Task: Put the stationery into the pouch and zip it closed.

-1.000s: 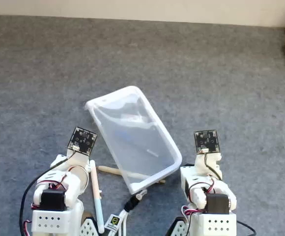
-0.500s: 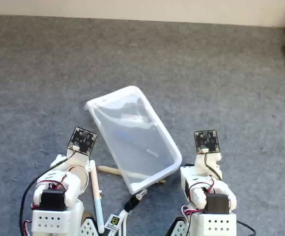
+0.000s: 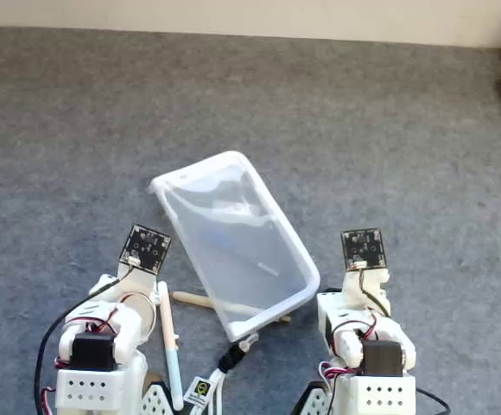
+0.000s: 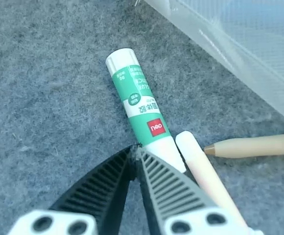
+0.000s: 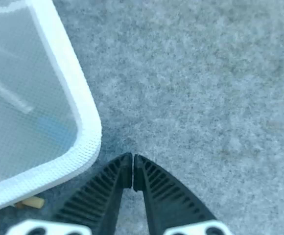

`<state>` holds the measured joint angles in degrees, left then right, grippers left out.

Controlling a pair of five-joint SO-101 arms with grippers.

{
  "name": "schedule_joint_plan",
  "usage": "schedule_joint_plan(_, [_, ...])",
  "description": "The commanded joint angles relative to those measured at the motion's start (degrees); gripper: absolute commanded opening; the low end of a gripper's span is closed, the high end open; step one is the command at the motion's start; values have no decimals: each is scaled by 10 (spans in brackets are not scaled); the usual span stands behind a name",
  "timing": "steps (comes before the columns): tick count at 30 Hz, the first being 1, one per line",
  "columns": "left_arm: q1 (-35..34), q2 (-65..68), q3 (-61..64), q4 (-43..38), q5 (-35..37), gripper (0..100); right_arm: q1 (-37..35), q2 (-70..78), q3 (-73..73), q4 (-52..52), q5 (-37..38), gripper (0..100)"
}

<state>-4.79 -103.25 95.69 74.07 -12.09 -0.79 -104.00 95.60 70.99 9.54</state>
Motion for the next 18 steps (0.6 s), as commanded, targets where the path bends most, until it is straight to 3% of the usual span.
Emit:
schedule_joint_plan(1, [-8,-1,-22,3,3,5,7,-6,47,0,-3,12])
schedule_joint_plan(8, [-51,-1,-36,2,4,5,6,-6,-9,1,-7,12])
schedule_joint_plan(18, [-81,-1,-35,3,3,5,3,0,-103,7,-104,12])
